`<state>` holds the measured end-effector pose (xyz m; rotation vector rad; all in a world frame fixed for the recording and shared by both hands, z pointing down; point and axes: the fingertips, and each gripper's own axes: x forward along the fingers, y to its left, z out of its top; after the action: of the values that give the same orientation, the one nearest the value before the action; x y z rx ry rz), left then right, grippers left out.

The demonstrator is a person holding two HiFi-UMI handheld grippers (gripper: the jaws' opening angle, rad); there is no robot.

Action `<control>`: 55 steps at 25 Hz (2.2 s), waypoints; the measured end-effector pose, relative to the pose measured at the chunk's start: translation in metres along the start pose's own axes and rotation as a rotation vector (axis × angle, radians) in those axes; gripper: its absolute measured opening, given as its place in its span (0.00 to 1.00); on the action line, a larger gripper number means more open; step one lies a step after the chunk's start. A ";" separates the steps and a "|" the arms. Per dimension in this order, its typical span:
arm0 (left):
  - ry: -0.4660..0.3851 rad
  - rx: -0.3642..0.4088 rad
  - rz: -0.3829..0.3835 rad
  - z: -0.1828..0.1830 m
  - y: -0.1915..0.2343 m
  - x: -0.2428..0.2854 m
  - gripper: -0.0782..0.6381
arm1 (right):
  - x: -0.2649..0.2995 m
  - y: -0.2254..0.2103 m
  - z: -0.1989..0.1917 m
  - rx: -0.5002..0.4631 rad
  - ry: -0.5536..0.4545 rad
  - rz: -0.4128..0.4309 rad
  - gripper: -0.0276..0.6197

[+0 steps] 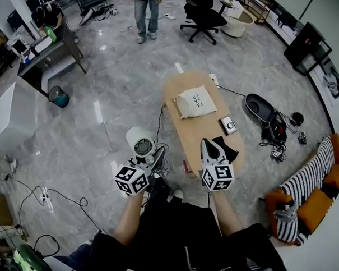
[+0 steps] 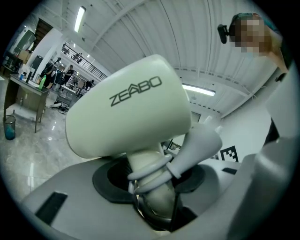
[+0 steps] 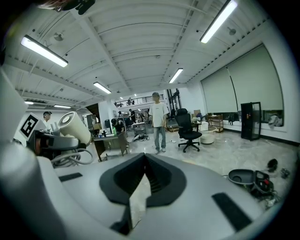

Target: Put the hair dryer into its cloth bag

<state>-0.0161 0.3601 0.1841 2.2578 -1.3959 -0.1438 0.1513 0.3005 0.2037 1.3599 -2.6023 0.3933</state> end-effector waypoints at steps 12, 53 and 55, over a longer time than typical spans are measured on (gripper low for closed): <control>0.049 0.032 -0.069 0.031 0.066 0.053 0.39 | 0.084 0.000 0.010 0.023 0.055 -0.032 0.16; 0.221 -0.017 -0.109 0.082 0.185 0.275 0.39 | 0.325 -0.131 0.032 0.134 0.175 0.009 0.18; 0.229 -0.026 -0.104 0.082 0.186 0.285 0.39 | 0.330 -0.138 0.033 0.139 0.177 0.013 0.18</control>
<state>-0.0598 0.0175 0.2402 2.2457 -1.1527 0.0617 0.0771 -0.0416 0.2846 1.2850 -2.4794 0.6756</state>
